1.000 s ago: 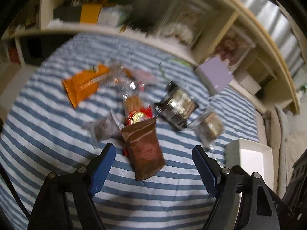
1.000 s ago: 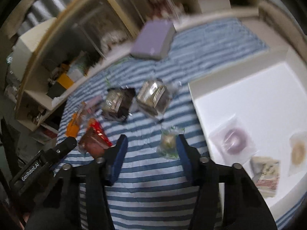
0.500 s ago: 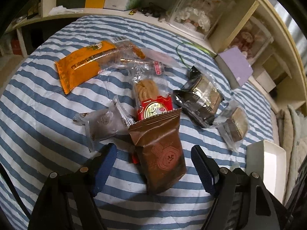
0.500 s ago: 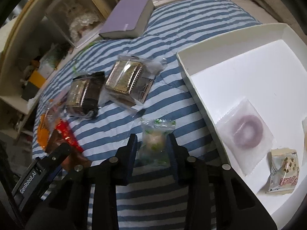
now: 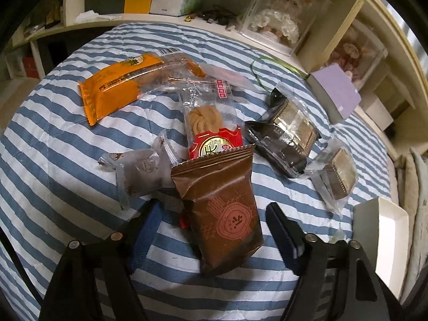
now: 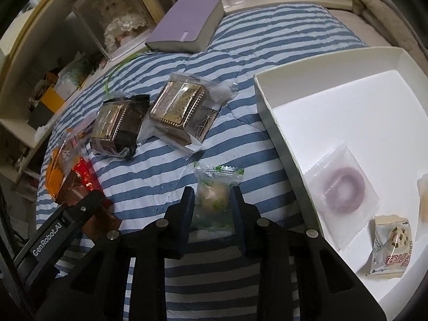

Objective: Organize snacks
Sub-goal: 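Grasp the brown emblem packet with the left tool while the right grasps the green-print clear packet, then carry both held packets over the white tray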

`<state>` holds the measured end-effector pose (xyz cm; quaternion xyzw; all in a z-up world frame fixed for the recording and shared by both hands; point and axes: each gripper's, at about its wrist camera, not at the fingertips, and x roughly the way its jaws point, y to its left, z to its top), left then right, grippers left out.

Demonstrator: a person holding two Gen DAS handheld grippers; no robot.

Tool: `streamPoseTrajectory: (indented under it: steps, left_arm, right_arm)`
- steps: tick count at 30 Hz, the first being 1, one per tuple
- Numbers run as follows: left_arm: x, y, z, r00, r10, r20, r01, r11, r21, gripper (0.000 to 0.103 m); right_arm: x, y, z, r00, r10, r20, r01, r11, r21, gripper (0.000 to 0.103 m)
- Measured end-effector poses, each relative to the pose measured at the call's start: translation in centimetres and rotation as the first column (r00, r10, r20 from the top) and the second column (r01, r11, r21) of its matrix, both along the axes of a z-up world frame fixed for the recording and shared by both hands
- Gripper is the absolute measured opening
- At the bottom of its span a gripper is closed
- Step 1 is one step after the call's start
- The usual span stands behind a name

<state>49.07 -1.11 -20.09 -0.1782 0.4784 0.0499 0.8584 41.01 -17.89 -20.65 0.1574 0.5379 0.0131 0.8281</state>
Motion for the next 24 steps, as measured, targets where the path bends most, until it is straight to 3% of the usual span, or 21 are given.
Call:
streamPoseTrajectory:
  steps: [3, 6, 18, 24]
  left_arm:
    - [-0.2, 0.0, 0.1, 1.0, -0.009, -0.003, 0.009, 1.0, 0.002, 0.048]
    - [-0.3, 0.3, 0.6, 1.0, -0.024, 0.001, 0.024, 1.0, -0.014, 0.04]
    - [-2.9, 0.7, 5.4, 0.991, -0.079, 0.111, 0.083, 0.996, -0.033, 0.018]
    - [-4.9, 0.6, 8.3, 0.978, -0.116, 0.174, 0.123, 0.992, -0.035, 0.016]
  right_arm:
    - [0.0, 0.0, 0.2, 1.0, 0.004, 0.008, -0.004, 1.0, -0.008, 0.027]
    - [0.0, 0.0, 0.4, 1.0, 0.01, 0.012, -0.01, 1.0, -0.004, 0.026]
    - [-0.8, -1.7, 5.0, 0.991, -0.006, 0.137, 0.005, 1.0, 0.009, 0.026]
    - [-1.7, -2.5, 8.0, 0.976, 0.006, 0.216, -0.007, 1.0, 0.004, 0.026]
